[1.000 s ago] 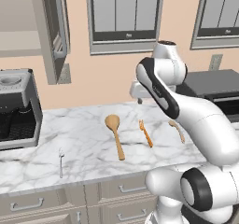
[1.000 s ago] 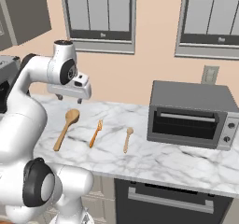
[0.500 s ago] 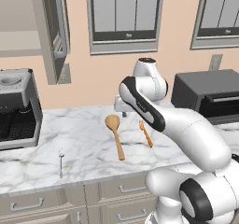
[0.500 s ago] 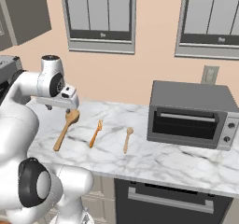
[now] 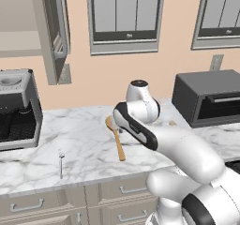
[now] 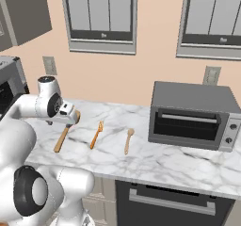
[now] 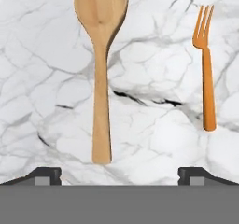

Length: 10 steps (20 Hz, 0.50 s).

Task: Organize the utensils by type. Pick up the wooden spoons from the counter and place them in the open cabinet. Then pick up the metallic utensils from the counter and place them in the open drawer.

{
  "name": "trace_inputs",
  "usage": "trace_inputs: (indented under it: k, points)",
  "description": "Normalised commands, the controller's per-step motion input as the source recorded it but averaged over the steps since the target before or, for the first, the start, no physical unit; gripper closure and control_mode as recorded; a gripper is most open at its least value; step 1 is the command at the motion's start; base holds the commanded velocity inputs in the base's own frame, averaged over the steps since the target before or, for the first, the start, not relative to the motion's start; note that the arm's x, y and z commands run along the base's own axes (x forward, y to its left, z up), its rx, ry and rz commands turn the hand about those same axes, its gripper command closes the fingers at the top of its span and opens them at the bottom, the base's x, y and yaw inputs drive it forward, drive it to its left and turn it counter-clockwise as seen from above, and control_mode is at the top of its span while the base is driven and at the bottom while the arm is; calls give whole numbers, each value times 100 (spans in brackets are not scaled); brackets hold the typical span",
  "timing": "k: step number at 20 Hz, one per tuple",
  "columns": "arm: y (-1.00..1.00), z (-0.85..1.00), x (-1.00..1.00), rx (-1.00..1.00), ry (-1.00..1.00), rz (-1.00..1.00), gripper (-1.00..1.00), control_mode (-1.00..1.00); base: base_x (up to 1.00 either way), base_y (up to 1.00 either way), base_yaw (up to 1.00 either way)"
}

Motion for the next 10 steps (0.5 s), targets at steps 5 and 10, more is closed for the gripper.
trace_inputs:
  k: [5,10]
  points:
    - [9,-52,-2,0,-1,0,-100,-100,0,0,0]
    - [31,-30,0,0,0,0,-100,-100,0,0,0]
